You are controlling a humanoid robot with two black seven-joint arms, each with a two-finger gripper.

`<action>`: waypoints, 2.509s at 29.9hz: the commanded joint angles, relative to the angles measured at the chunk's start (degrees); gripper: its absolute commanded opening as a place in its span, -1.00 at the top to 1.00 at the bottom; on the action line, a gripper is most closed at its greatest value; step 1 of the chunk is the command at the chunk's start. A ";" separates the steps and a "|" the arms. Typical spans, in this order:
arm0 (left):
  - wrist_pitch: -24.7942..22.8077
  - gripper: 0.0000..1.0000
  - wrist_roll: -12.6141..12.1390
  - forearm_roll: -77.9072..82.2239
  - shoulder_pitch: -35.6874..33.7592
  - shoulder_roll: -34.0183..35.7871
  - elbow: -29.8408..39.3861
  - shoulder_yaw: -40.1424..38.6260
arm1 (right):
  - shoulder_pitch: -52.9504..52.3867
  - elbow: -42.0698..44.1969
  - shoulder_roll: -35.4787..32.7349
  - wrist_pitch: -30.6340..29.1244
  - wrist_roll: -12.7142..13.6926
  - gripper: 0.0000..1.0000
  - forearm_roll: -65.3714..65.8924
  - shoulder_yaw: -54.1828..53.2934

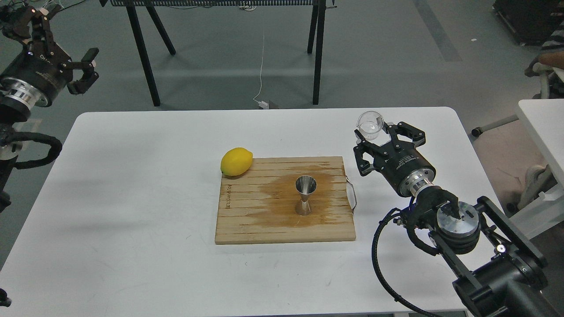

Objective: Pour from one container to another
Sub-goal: 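Lift the glass cup and move it above the metal jigger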

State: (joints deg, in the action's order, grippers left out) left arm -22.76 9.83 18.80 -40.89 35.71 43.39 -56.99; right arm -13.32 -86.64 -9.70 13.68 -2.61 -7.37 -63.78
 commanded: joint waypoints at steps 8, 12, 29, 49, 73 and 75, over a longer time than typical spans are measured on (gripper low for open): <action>0.08 -0.99 0.01 0.01 -0.16 0.94 0.81 -0.05 | -2.67 -2.56 -1.11 4.25 0.94 0.54 9.65 7.26; 0.08 -0.99 0.01 0.01 -0.24 1.11 0.82 -0.05 | -3.11 -2.65 -1.90 4.25 1.73 0.54 14.92 7.97; 0.61 -0.99 -0.07 -0.07 -0.68 1.64 1.17 -0.14 | -6.10 -4.32 -5.07 4.25 4.63 0.54 27.15 18.25; 1.23 -0.99 -0.16 -0.07 -1.03 1.73 2.13 -0.05 | -7.77 -4.67 -8.50 5.22 5.33 0.54 34.79 25.10; 1.14 -0.99 -0.25 -0.16 -1.39 3.31 2.13 -0.14 | -13.22 -4.15 -9.55 5.40 5.51 0.54 39.19 30.99; 1.14 -0.99 -0.25 -0.16 -1.39 3.31 2.13 -0.14 | -13.40 -4.06 -9.64 5.40 5.51 0.54 39.45 31.43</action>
State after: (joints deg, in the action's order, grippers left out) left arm -21.62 9.50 18.63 -42.28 39.00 45.53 -57.11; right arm -26.39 -90.80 -19.25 19.07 2.87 31.81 -32.98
